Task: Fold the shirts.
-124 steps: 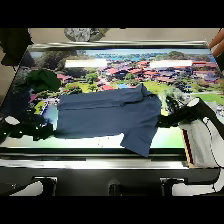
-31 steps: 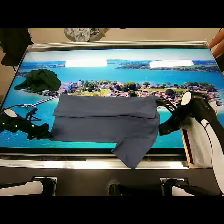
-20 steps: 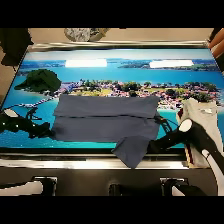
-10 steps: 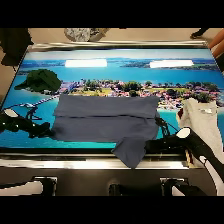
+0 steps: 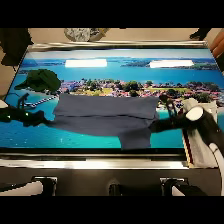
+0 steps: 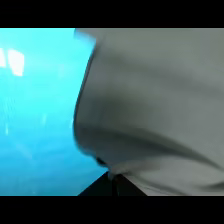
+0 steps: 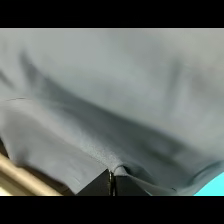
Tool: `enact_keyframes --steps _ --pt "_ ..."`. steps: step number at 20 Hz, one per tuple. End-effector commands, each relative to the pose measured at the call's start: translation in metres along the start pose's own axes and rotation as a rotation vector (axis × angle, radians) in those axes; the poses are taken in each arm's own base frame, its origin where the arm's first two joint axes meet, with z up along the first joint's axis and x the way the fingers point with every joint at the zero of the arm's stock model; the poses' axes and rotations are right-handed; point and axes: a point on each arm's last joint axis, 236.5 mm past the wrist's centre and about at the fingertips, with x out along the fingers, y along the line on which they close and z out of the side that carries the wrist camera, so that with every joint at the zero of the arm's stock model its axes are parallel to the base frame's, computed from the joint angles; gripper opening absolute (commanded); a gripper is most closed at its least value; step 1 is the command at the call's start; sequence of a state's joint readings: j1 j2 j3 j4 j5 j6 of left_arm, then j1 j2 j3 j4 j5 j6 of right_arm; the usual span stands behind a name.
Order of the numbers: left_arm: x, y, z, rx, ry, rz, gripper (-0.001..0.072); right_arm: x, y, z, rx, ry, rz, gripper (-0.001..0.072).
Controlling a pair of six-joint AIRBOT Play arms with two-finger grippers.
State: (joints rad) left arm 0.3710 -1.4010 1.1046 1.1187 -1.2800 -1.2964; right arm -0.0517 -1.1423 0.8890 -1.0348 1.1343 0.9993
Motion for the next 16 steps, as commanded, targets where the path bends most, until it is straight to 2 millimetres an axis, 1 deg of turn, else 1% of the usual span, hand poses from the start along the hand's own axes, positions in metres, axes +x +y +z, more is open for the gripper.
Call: enact_keyframes --steps 1,3,5,6,8,9,11,14,15,16 --pt "-0.02 -0.017 0.063 -0.001 -0.155 0.002 0.0026 -0.006 -0.028 0.066 -0.028 -0.071 -0.058 0.0038" --pt "-0.024 -0.024 0.1 -0.013 -0.196 -0.003 0.0027 0.002 -0.052 0.103 -0.024 -0.108 -0.096 0.0038" --pt "-0.022 -0.024 0.133 -0.038 -0.223 -0.01 0.0027 0.011 -0.074 0.132 0.012 -0.133 -0.129 0.0038" --pt "-0.016 -0.023 0.144 -0.052 -0.221 -0.017 0.0027 0.017 -0.083 0.144 0.033 -0.147 -0.138 0.0038" --pt "0.001 -0.027 0.163 -0.072 -0.216 -0.06 0.0028 0.03 -0.098 0.161 0.059 -0.179 -0.153 0.0038" --pt "0.012 -0.028 0.167 -0.08 -0.205 -0.079 0.0028 0.036 -0.104 0.165 0.071 -0.186 -0.157 0.0038" --pt "0.035 -0.026 0.171 -0.098 -0.183 -0.097 0.0029 0.053 -0.112 0.16 0.105 -0.166 -0.154 0.0039" --pt "0.068 -0.023 0.165 -0.112 -0.128 -0.097 0.003 0.079 -0.115 0.144 0.136 -0.101 -0.117 0.004" --pt "0.075 -0.023 0.163 -0.116 -0.113 -0.097 0.0031 0.083 -0.115 0.142 0.142 -0.094 -0.112 0.0041" --pt "0.081 -0.024 0.162 -0.114 -0.105 -0.097 0.0059 0.084 -0.116 0.142 0.145 -0.096 -0.11 0.0041"
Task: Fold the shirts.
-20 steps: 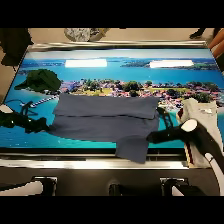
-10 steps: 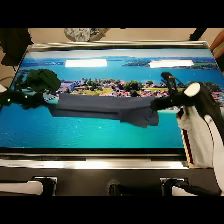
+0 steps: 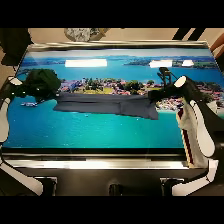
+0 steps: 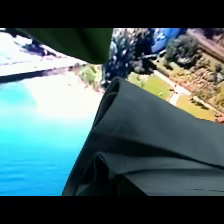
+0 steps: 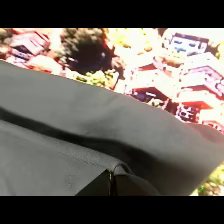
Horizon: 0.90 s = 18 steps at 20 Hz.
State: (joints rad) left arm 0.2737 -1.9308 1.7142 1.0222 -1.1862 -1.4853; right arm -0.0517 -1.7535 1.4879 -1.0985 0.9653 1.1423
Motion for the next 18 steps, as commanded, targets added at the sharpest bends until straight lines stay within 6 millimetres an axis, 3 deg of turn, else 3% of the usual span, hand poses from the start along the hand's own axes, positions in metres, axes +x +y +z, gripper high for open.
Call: enact_keyframes --steps 1,2,3,4,6,8,11,18 --pt "0.024 -0.001 -0.005 -0.014 0.032 -0.01 0.0233 0.013 -0.001 -0.003 0.017 0.016 0.019 0.0065" --pt "0.021 -0.003 -0.003 -0.01 0.029 -0.011 0.0659 0.005 0.001 -0.002 0.018 0.016 0.038 0.0338" --pt "0.013 -0.003 -0.003 -0.005 0.035 -0.011 0.072 -0.009 0.006 0.0 -0.013 0.008 0.079 0.069" --pt "0.004 -0.002 0.0 -0.003 0.033 -0.013 0.072 -0.024 0.005 -0.002 -0.048 0.01 0.102 0.0717" --pt "-0.021 -0.003 0.005 0.001 0.02 -0.02 0.072 -0.055 -0.024 -0.015 -0.007 0.037 0.087 0.0717" --pt "-0.044 -0.008 0.01 0.011 -0.016 -0.022 0.072 -0.068 -0.047 -0.04 0.095 0.106 0.113 0.0717" --pt "-0.072 -0.028 0.014 0.051 -0.069 -0.029 0.072 -0.053 -0.053 -0.066 0.161 0.185 0.163 0.0718" --pt "-0.104 -0.089 -0.019 0.18 -0.031 -0.058 0.072 0.0 -0.028 -0.066 0.352 0.176 0.4 0.0718"
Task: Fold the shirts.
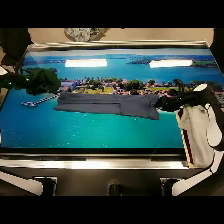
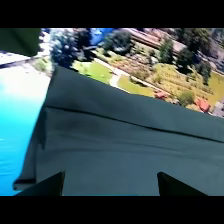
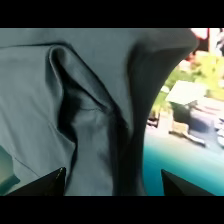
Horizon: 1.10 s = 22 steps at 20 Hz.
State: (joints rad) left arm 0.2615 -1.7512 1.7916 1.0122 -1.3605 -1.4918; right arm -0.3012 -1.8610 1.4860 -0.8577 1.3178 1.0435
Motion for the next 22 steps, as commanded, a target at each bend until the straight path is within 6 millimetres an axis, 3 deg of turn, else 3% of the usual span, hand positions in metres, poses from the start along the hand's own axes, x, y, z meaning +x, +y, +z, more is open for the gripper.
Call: enact_keyframes --steps 1,5,6,8,9,10,11,12,16,18,22 --pt "-0.011 -0.035 -0.011 0.071 0.011 -0.018 0.072 0.022 0.005 0.004 0.087 -0.008 0.113 0.0718" --pt "-0.002 -0.077 -0.026 0.153 0.037 -0.044 0.072 0.053 0.018 0.007 0.091 0.008 0.089 0.0708" --pt "0.003 -0.088 -0.032 0.175 0.051 -0.051 0.072 0.059 0.023 0.01 0.091 0.001 0.081 0.0639" --pt "0.016 -0.114 -0.047 0.236 0.087 -0.07 0.072 0.061 0.037 0.014 0.076 -0.008 0.101 0.0125" --pt "0.025 -0.128 -0.057 0.282 0.111 -0.081 0.0697 0.054 0.049 0.017 0.059 -0.021 0.134 0.0058" --pt "0.035 -0.141 -0.069 0.31 0.137 -0.091 0.0536 0.045 0.06 0.019 0.016 -0.033 0.149 0.004" --pt "0.048 -0.155 -0.083 0.337 0.164 -0.1 0.0226 0.031 0.071 0.02 -0.026 -0.044 0.146 0.0039" --pt "0.064 -0.168 -0.098 0.367 0.186 -0.11 0.0036 0.017 0.082 0.019 -0.062 -0.051 0.138 0.0039" --pt "0.131 -0.208 -0.176 0.456 0.304 -0.128 0.0031 -0.052 0.141 -0.005 -0.219 -0.047 0.128 0.0039" --pt "0.156 -0.229 -0.196 0.473 0.303 -0.144 0.0031 -0.084 0.16 -0.021 -0.285 -0.051 0.077 0.0039" --pt "0.196 -0.277 -0.221 0.325 0.301 -0.284 0.0031 -0.137 0.186 -0.059 -0.353 -0.055 -0.035 0.0039"
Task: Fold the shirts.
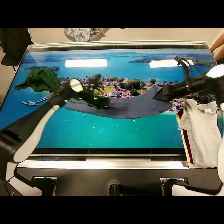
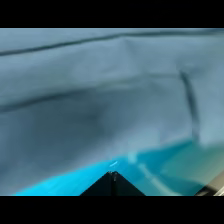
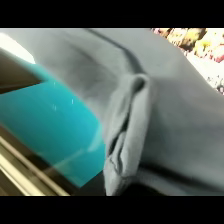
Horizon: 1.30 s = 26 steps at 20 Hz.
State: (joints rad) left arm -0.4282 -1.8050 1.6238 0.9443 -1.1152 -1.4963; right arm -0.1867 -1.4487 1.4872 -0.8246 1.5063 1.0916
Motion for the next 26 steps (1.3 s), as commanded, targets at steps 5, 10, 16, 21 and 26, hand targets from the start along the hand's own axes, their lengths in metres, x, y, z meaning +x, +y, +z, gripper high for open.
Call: enact_keyframes --steps 5,10,16,21,26 --pt "0.101 -0.094 -0.017 -0.187 0.017 -0.322 0.003 -0.077 0.076 -0.048 -0.115 0.014 -0.09 0.0039" --pt "0.14 -0.144 -0.057 -0.204 0.092 -0.397 0.003 -0.103 0.105 -0.054 -0.152 -0.07 -0.129 0.004" --pt "0.091 -0.109 -0.033 -0.02 0.034 -0.254 0.0027 -0.076 0.098 -0.033 -0.161 -0.059 -0.072 0.0039" --pt "-0.108 -0.019 0.044 0.154 -0.28 0.123 0.0028 0.003 0.116 0.01 -0.18 -0.069 0.062 0.0039" --pt "-0.301 -0.009 0.053 0.127 -0.639 0.21 0.003 0.125 0.116 0.045 -0.037 -0.074 0.208 0.004"
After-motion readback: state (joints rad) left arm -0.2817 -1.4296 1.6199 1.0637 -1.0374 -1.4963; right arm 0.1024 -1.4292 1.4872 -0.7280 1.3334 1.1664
